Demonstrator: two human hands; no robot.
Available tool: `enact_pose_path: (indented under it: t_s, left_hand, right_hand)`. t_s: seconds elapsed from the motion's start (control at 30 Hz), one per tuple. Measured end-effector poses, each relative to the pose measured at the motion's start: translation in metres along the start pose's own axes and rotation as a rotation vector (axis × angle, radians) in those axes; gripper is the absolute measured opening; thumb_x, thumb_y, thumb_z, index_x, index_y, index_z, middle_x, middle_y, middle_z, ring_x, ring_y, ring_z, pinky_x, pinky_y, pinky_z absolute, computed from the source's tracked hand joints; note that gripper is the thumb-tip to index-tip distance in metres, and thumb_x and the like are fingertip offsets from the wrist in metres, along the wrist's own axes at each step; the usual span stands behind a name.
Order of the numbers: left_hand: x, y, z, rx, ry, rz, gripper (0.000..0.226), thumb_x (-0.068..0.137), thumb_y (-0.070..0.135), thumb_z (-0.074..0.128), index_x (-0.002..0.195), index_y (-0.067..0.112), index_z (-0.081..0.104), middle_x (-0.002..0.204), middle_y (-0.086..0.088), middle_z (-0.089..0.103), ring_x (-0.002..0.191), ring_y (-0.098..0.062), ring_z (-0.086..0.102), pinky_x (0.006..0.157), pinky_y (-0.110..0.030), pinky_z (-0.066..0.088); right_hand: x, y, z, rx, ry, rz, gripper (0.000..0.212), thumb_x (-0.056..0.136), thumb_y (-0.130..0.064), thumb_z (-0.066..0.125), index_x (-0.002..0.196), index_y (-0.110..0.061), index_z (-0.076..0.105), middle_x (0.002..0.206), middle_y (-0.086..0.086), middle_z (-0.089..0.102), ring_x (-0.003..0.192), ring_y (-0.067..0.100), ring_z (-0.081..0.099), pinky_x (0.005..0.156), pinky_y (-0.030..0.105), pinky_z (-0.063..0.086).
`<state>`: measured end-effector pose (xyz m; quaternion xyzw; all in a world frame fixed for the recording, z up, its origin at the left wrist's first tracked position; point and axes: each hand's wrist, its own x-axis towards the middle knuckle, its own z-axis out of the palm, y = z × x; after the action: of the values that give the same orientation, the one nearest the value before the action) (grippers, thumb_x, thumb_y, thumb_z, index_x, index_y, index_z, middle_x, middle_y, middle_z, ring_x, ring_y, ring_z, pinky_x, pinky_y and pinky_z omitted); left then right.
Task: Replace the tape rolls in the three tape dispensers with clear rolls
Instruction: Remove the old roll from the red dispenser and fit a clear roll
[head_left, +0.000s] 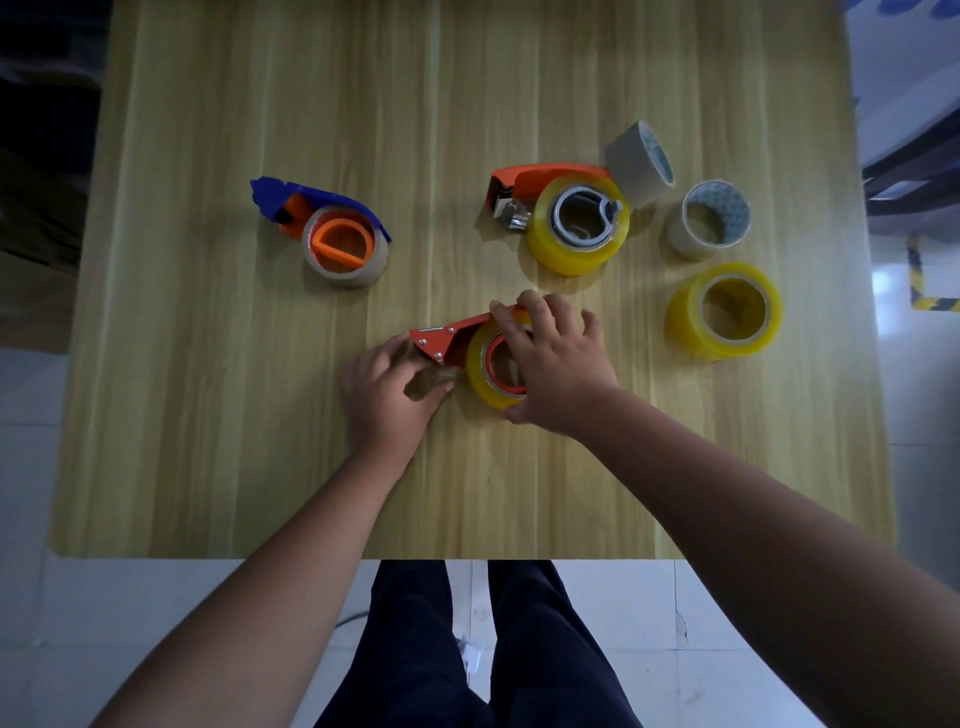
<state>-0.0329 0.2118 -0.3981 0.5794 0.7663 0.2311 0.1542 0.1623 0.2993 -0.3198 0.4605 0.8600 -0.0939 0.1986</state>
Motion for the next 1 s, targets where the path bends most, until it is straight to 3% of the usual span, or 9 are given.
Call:
enact_pose_path:
  t_s: [0.23, 0.4, 0.57, 0.7, 0.83, 1.0]
  left_hand:
    - [0.010, -0.003, 0.000, 0.021, 0.091, 0.109, 0.015, 0.080, 0.032, 0.077, 0.082, 0.018, 0.074, 0.111, -0.003, 0.070, 0.101, -0.026, 0.062, 0.087, -0.051, 0.045]
    - [0.010, -0.006, -0.002, 0.079, 0.132, 0.169, 0.015, 0.084, 0.029, 0.072, 0.086, 0.014, 0.074, 0.120, -0.004, 0.068, 0.105, -0.024, 0.064, 0.107, -0.058, 0.034]
    - [0.015, -0.005, -0.006, 0.160, 0.250, 0.270, 0.017, 0.082, 0.031, 0.075, 0.076, 0.014, 0.072, 0.110, -0.005, 0.071, 0.094, -0.026, 0.065, 0.100, -0.059, 0.038]
    - [0.013, -0.006, -0.003, 0.160, 0.269, 0.206, 0.020, 0.079, 0.027, 0.078, 0.069, 0.012, 0.069, 0.110, -0.008, 0.068, 0.088, -0.028, 0.061, 0.091, -0.053, 0.043]
    - [0.010, -0.011, 0.004, 0.108, 0.174, 0.059, 0.015, 0.076, 0.024, 0.079, 0.073, 0.012, 0.071, 0.113, -0.005, 0.066, 0.099, -0.026, 0.058, 0.089, -0.050, 0.045]
    - [0.017, -0.016, 0.009, 0.012, 0.122, -0.033, 0.015, 0.072, 0.031, 0.079, 0.073, 0.017, 0.073, 0.101, 0.004, 0.069, 0.093, -0.020, 0.060, 0.083, -0.047, 0.047]
  right_hand:
    - [0.000, 0.001, -0.001, 0.002, -0.004, -0.002, 0.131, 0.060, -0.071, 0.076, 0.155, -0.028, -0.003, 0.157, 0.009, 0.011, 0.143, 0.036, 0.015, 0.110, 0.062, 0.027]
    - [0.000, 0.002, -0.001, -0.001, 0.000, -0.008, 0.129, 0.061, -0.072, 0.075, 0.155, -0.028, -0.002, 0.158, 0.009, 0.011, 0.143, 0.036, 0.016, 0.109, 0.061, 0.028]
    - [-0.001, 0.002, 0.000, -0.001, 0.005, -0.003, 0.130, 0.060, -0.071, 0.075, 0.155, -0.028, -0.001, 0.157, 0.008, 0.012, 0.142, 0.035, 0.017, 0.108, 0.062, 0.029]
    - [-0.001, 0.002, 0.000, -0.005, 0.001, -0.006, 0.129, 0.060, -0.072, 0.075, 0.156, -0.028, -0.001, 0.158, 0.009, 0.012, 0.142, 0.036, 0.017, 0.108, 0.062, 0.030]
    - [-0.001, 0.001, 0.001, -0.007, 0.001, -0.005, 0.130, 0.060, -0.072, 0.075, 0.155, -0.028, -0.002, 0.158, 0.009, 0.011, 0.142, 0.036, 0.017, 0.108, 0.062, 0.030]
    - [0.000, 0.000, -0.001, -0.008, -0.009, -0.001, 0.130, 0.061, -0.072, 0.074, 0.155, -0.027, -0.003, 0.158, 0.009, 0.009, 0.143, 0.036, 0.015, 0.109, 0.062, 0.029]
